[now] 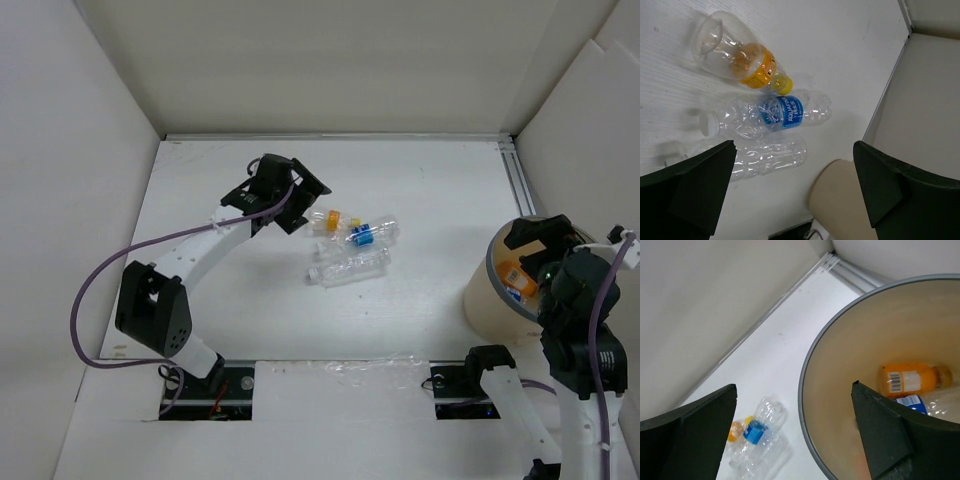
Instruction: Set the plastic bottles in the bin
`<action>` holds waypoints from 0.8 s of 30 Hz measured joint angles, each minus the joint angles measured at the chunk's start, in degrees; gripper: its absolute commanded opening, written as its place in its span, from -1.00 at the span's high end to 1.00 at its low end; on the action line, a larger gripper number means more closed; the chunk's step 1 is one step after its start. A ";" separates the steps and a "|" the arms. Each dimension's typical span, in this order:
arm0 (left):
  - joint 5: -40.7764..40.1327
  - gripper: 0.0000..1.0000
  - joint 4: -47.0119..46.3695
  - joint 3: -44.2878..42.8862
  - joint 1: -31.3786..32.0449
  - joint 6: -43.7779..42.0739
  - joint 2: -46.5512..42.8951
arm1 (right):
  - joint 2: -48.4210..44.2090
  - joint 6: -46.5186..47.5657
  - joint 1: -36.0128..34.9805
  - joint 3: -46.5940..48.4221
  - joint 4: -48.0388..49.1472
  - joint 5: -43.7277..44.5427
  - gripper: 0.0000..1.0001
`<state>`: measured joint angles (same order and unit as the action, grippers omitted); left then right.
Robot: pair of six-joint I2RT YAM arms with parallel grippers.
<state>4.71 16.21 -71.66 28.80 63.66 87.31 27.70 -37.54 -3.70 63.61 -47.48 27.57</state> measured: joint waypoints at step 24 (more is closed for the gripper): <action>-5.38 -0.98 -4.74 -5.44 -0.68 17.49 24.81 | -6.10 2.84 0.00 -6.10 7.17 -14.84 -1.00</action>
<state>-0.67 11.46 -77.10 28.12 81.14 112.12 21.61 -34.70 -3.70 57.52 -40.32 12.73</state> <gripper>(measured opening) 0.994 0.999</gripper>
